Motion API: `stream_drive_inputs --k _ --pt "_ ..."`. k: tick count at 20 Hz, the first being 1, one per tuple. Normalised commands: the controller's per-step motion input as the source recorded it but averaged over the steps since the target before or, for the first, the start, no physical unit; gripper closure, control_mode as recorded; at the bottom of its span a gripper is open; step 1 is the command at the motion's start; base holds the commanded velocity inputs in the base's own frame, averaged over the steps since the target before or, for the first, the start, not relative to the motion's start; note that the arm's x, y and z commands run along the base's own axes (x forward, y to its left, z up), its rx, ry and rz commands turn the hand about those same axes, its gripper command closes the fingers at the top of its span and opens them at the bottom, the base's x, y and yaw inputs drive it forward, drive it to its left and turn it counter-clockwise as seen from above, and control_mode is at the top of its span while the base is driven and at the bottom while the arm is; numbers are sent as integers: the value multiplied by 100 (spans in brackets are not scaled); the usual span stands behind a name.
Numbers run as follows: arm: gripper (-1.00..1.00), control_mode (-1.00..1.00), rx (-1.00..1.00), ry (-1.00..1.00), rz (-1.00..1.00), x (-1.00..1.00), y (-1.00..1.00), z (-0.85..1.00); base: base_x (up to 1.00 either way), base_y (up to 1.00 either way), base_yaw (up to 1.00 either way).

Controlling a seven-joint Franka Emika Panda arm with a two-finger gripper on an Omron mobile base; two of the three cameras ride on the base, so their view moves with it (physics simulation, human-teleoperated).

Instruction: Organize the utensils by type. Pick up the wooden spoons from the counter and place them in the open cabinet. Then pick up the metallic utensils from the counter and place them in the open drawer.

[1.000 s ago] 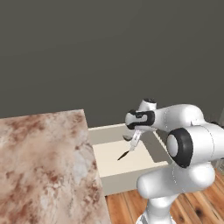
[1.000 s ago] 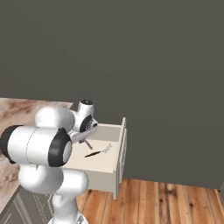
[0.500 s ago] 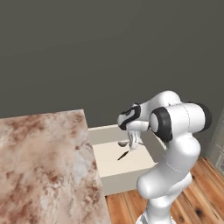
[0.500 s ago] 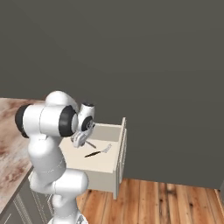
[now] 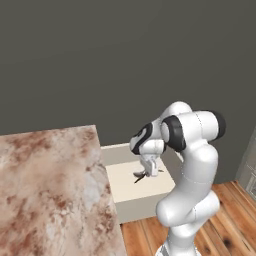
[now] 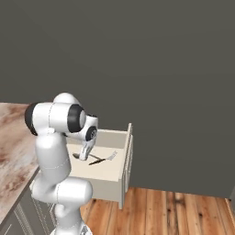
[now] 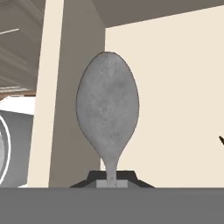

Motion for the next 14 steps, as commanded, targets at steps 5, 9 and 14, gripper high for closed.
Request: stream_drive_inputs --k 5,9,14 --pt "100 -100 0 8 0 0 6 -36 0 0 0" --pt "100 -100 0 0 -1 1 6 -29 0 0 0" --pt "100 -100 0 -7 -7 -12 1 -25 0 0 0"
